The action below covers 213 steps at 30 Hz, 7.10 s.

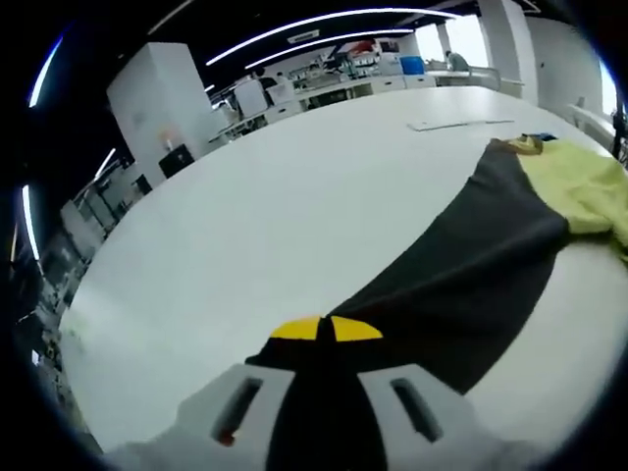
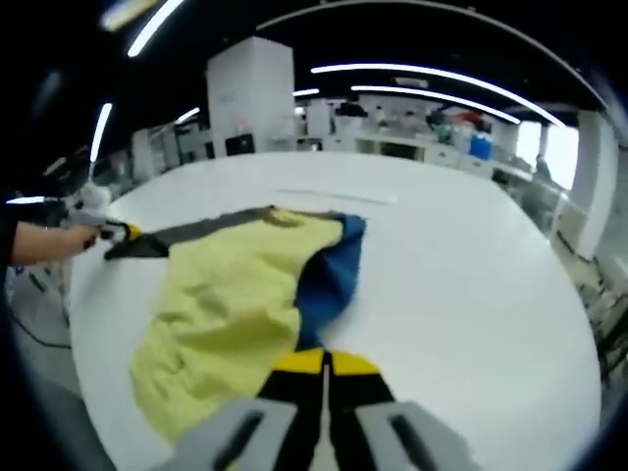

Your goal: Fold the garment on the visible template until the final outline fits inside the template.

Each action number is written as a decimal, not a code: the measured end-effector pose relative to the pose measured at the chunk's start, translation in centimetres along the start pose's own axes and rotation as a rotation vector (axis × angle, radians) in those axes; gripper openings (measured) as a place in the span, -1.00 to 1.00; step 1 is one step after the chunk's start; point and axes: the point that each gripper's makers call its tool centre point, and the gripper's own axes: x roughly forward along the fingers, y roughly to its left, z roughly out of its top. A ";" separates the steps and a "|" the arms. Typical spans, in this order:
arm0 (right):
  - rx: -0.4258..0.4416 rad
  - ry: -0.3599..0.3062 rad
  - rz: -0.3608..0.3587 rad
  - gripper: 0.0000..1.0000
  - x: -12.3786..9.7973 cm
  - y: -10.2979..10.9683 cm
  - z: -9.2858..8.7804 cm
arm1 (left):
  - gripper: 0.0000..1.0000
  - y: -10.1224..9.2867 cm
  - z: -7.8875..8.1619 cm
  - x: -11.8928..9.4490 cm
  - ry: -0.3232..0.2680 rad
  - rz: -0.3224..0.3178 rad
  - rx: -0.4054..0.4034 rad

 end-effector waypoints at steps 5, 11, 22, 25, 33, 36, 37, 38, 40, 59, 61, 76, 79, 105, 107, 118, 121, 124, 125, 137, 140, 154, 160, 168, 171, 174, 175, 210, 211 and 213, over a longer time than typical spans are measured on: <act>0.030 -0.001 -0.038 -1.00 -0.1 -2.2 0.0 | -1.00 0.4 0.6 1.0 0.000 0.005 0.014; 0.044 0.004 -0.086 -1.00 -0.6 -4.6 -0.1 | -1.00 0.5 0.9 1.4 0.006 0.007 0.041; 0.016 0.025 -0.184 -1.00 -0.7 -8.9 0.3 | -1.00 2.0 1.6 2.9 0.021 0.005 0.048; 0.026 0.022 -0.204 -1.00 -0.8 -9.9 0.5 | -1.00 2.0 1.8 3.1 0.022 0.000 0.054; 0.019 0.072 -0.284 -1.00 -0.9 -14.1 -0.2 | -1.00 2.7 2.4 4.2 0.028 -0.006 0.078; 0.022 0.085 -0.307 -1.00 -1.1 -15.3 -0.5 | -1.00 3.1 2.3 4.2 0.029 -0.005 0.082; 0.022 0.086 -0.310 -1.00 -1.2 -15.6 -0.5 | -1.00 3.3 2.3 4.2 0.029 -0.004 0.087; 0.022 0.089 -0.314 -1.00 -1.2 -15.8 -0.5 | -1.00 3.3 2.4 4.4 0.030 -0.007 0.096; 0.014 0.103 -0.313 -1.00 -1.0 -15.9 -0.6 | -1.00 3.4 2.5 4.5 0.029 -0.009 0.104; 0.023 0.025 -0.322 -0.32 -1.6 -16.3 0.2 | -0.48 3.2 3.9 3.0 -0.049 -0.056 0.045; 0.038 0.007 -0.301 -0.24 -1.8 -15.7 0.6 | -0.35 2.4 4.5 1.7 -0.078 -0.083 0.032; 0.141 -0.055 -0.138 0.40 -3.2 -9.5 0.6 | 0.43 -4.7 6.0 -4.1 -0.253 -0.296 0.003; 0.127 -0.036 -0.102 0.49 -3.6 -7.7 0.1 | 0.53 -7.0 5.9 -5.4 -0.260 -0.354 -0.005; 0.037 0.068 -0.012 0.43 -6.2 -1.0 -4.8 | 0.90 -21.2 5.4 -11.2 -0.249 -0.625 -0.044; 0.039 0.068 -0.009 0.40 -6.2 -1.0 -5.0 | 0.88 -22.2 5.2 -11.6 -0.247 -0.639 -0.032; 0.055 0.081 -0.013 0.11 -5.9 0.2 -6.5 | 0.51 -25.2 3.3 -12.4 -0.213 -0.688 -0.022; 0.054 0.094 -0.002 0.05 -5.5 0.6 -6.8 | 0.40 -26.2 2.8 -12.4 -0.196 -0.700 -0.019; 0.028 0.103 -0.016 -0.05 -5.4 0.3 -7.2 | 0.22 -26.9 2.4 -12.3 -0.183 -0.729 -0.032; 0.029 0.101 -0.019 -0.09 -5.4 0.4 -7.1 | 0.13 -27.2 2.4 -12.3 -0.180 -0.731 -0.033; 0.048 0.112 -0.043 -0.52 -5.3 0.0 -7.9 | -0.41 -29.9 1.9 -13.1 -0.134 -0.787 -0.068; 0.069 0.115 -0.042 -0.59 -5.3 0.3 -8.0 | -0.48 -30.0 1.6 -12.9 -0.116 -0.791 -0.074; 0.070 0.110 -0.075 -0.75 -5.0 0.1 -8.1 | -0.91 -31.1 1.0 -12.9 -0.075 -0.832 -0.069; 0.081 0.106 -0.078 -0.84 -5.0 0.1 -8.0 | -0.98 -30.9 1.4 -13.2 -0.090 -0.829 -0.054; 0.073 0.107 -0.071 -1.00 -4.8 0.1 -7.7 | -0.99 -29.1 0.9 -14.1 -0.074 -0.813 -0.061; 0.071 0.108 -0.061 -1.00 -4.8 0.2 -7.7 | -0.99 -28.1 0.7 -14.4 -0.070 -0.804 -0.082; 0.067 0.108 -0.055 -1.00 -4.9 0.5 -7.6 | -0.99 -27.0 0.6 -14.8 -0.070 -0.786 -0.093; 0.066 0.108 -0.052 -1.00 -4.9 0.5 -7.6 | -0.99 -26.4 0.5 -14.9 -0.072 -0.778 -0.096; 0.095 0.146 0.062 -1.00 -9.1 5.5 -9.2 | -1.00 -18.8 -4.1 -19.3 0.046 -0.629 -0.173; 0.094 0.150 0.066 -1.00 -9.2 5.6 -9.2 | -1.00 -18.7 -4.3 -19.3 0.052 -0.626 -0.174; 0.092 0.156 0.072 -1.00 -9.3 5.8 -9.3 | -1.00 -18.6 -4.9 -19.7 0.070 -0.621 -0.177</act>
